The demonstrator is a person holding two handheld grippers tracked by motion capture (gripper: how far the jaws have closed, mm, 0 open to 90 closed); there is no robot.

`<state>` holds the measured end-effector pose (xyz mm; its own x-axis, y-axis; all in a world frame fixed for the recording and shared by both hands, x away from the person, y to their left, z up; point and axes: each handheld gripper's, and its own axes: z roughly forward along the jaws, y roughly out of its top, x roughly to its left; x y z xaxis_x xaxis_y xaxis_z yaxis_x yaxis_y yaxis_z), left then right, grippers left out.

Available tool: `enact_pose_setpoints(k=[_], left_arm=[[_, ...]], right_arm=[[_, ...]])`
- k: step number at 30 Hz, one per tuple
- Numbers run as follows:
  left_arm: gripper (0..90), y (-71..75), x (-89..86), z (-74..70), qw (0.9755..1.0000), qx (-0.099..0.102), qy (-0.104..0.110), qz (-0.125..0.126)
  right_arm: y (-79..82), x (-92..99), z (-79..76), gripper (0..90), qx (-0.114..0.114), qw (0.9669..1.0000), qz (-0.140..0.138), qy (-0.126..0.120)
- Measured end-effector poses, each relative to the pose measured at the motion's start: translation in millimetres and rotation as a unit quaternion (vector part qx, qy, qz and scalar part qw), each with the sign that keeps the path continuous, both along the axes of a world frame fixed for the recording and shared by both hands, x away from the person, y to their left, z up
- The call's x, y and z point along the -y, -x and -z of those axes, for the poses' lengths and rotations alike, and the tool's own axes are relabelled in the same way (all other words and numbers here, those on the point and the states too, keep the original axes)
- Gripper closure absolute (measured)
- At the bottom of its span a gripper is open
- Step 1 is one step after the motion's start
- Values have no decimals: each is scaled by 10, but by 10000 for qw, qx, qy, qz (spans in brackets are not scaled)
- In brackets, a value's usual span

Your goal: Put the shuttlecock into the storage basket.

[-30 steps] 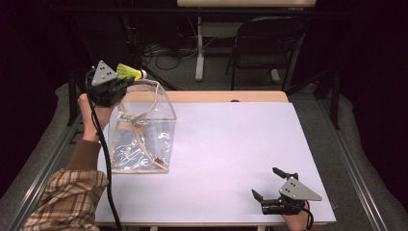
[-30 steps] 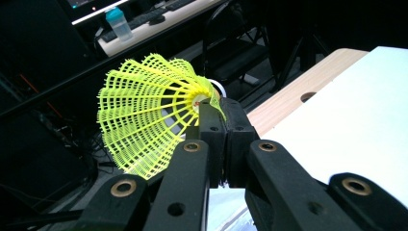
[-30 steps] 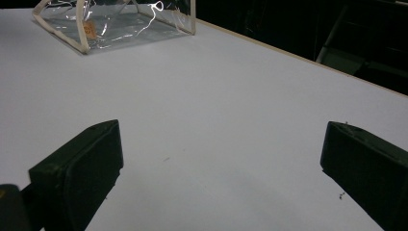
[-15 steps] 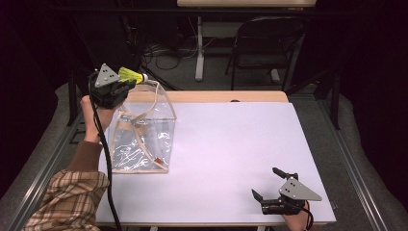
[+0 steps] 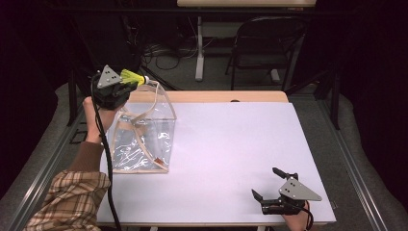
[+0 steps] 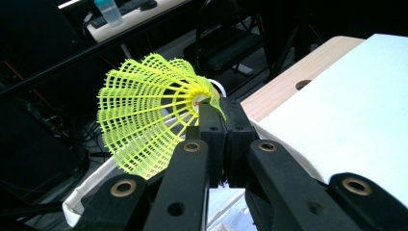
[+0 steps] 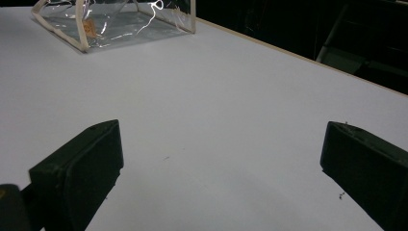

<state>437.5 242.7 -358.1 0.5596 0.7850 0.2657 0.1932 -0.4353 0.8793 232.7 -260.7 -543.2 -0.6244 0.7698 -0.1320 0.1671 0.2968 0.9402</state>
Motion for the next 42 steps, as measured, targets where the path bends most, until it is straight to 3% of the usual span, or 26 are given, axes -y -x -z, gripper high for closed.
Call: enact_pose_setpoints(k=[42], left_arm=[[891,-94,40,201,9993,-340,-127,20]], right_arm=[[0,2,0,9,-16,10000,-3,16]])
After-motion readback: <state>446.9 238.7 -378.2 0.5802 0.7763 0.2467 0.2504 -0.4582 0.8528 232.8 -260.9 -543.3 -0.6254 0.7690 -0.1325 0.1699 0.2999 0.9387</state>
